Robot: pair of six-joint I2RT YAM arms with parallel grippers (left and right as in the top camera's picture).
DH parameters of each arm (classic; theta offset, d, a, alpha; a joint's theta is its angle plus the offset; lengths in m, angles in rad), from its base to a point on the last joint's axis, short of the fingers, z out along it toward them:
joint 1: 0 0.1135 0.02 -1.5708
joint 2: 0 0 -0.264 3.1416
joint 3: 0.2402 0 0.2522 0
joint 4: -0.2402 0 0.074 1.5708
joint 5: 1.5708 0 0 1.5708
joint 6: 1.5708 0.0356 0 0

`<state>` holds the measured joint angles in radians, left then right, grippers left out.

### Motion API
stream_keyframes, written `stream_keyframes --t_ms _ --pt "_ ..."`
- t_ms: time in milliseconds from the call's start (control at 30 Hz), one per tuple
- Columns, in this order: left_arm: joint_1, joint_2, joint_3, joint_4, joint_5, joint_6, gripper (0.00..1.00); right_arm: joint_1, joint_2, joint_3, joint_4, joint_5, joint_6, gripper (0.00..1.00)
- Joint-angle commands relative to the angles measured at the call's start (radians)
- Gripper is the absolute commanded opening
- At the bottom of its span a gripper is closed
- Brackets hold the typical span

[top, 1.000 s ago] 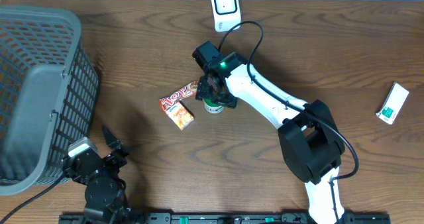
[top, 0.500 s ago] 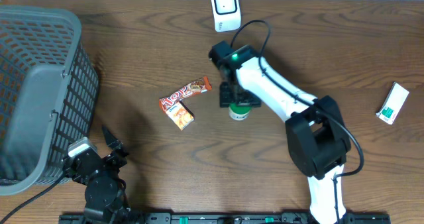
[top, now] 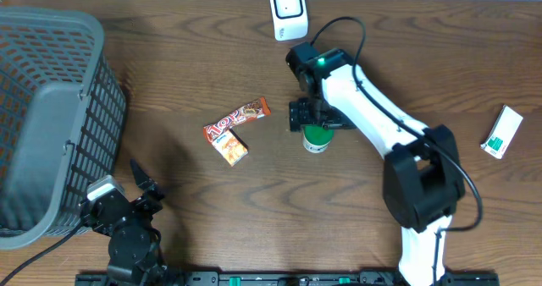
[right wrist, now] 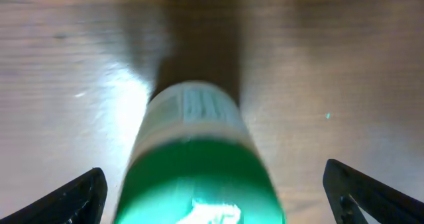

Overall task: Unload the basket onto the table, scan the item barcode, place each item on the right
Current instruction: 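Lift the green-capped bottle with the right gripper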

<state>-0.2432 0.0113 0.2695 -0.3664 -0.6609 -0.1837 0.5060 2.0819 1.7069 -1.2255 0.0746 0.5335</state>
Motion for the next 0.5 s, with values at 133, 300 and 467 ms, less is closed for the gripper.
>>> stream_keyframes --t_ms 133,300,467 --pt "0.002 -0.001 0.003 0.0 -0.013 -0.005 0.85 0.0 -0.092 0.027 -0.059 -0.077 0.393 0.99" --pt "0.002 -0.001 0.003 0.0 -0.013 -0.005 0.85 0.001 -0.092 0.006 -0.061 -0.077 0.544 0.99" --pt "0.002 -0.001 0.003 0.0 -0.013 -0.005 0.86 0.0 -0.092 -0.014 -0.043 -0.073 0.598 0.99"
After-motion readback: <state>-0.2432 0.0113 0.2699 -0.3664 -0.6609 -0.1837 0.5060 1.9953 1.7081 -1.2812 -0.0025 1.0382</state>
